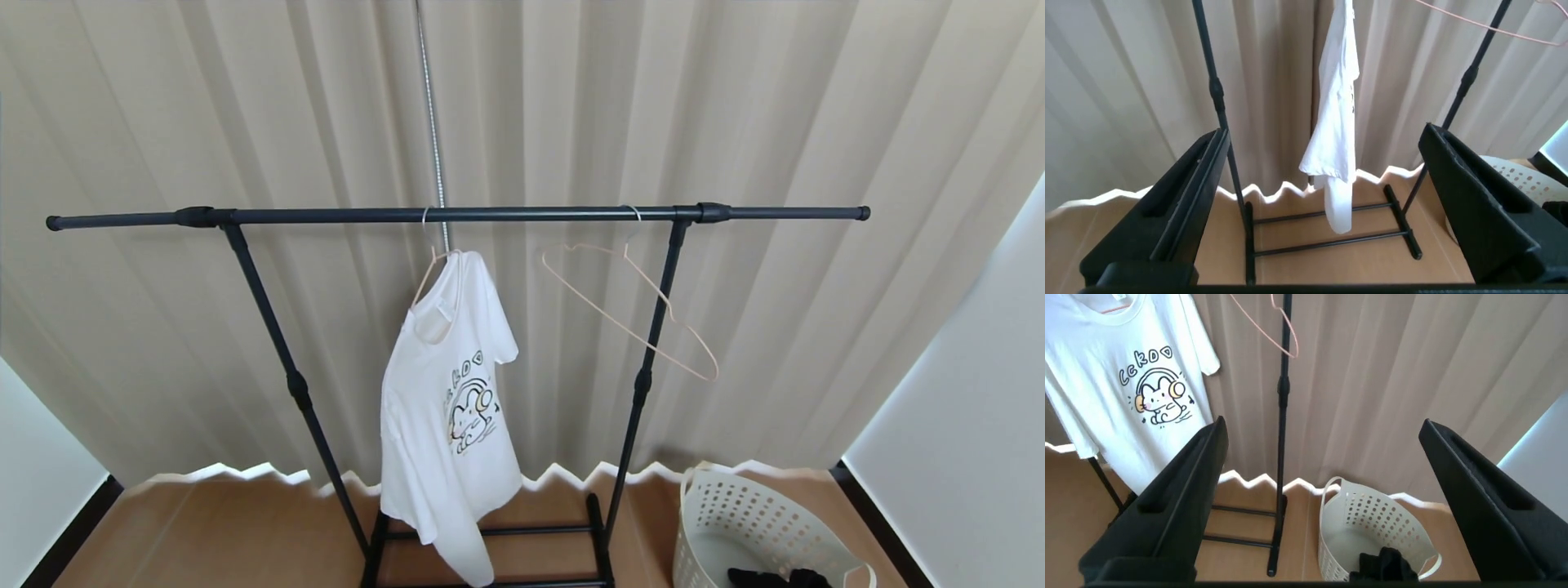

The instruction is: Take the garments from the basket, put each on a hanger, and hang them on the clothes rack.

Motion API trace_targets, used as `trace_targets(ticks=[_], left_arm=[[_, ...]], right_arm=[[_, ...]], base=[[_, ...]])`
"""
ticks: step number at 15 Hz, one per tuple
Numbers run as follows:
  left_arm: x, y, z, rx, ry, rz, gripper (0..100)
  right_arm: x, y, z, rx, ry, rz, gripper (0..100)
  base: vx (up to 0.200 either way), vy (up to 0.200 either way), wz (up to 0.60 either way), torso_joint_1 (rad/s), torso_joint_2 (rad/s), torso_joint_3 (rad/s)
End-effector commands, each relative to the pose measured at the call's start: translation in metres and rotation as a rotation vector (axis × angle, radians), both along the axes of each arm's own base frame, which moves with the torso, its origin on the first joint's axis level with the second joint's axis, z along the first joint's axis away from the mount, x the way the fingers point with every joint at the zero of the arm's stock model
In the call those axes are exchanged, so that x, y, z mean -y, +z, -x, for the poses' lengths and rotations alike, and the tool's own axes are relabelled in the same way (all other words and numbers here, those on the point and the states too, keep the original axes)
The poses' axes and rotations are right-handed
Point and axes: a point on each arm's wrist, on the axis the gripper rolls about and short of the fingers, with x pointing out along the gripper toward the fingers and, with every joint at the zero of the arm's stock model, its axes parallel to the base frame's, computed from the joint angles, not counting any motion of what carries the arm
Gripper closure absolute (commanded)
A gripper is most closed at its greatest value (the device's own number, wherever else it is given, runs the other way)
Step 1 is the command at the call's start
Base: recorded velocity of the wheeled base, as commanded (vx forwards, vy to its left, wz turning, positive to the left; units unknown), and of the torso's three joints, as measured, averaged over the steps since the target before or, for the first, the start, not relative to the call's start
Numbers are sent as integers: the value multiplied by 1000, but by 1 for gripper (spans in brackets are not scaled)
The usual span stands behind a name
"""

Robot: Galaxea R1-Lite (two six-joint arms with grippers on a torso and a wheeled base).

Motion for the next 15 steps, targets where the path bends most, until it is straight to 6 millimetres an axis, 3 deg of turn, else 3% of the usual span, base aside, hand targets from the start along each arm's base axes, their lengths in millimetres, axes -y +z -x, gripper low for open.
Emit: trace_targets(ticks=[1,15], left_arm=[[0,0,0,-1,0,2,0],[0,0,0,-2,2,10,0]], right_arm=[[0,0,0,0,0,-1,0],[0,0,0,1,-3,-11,0]], base=[[0,0,0,-139,334,183],[0,0,0,-149,347,199]])
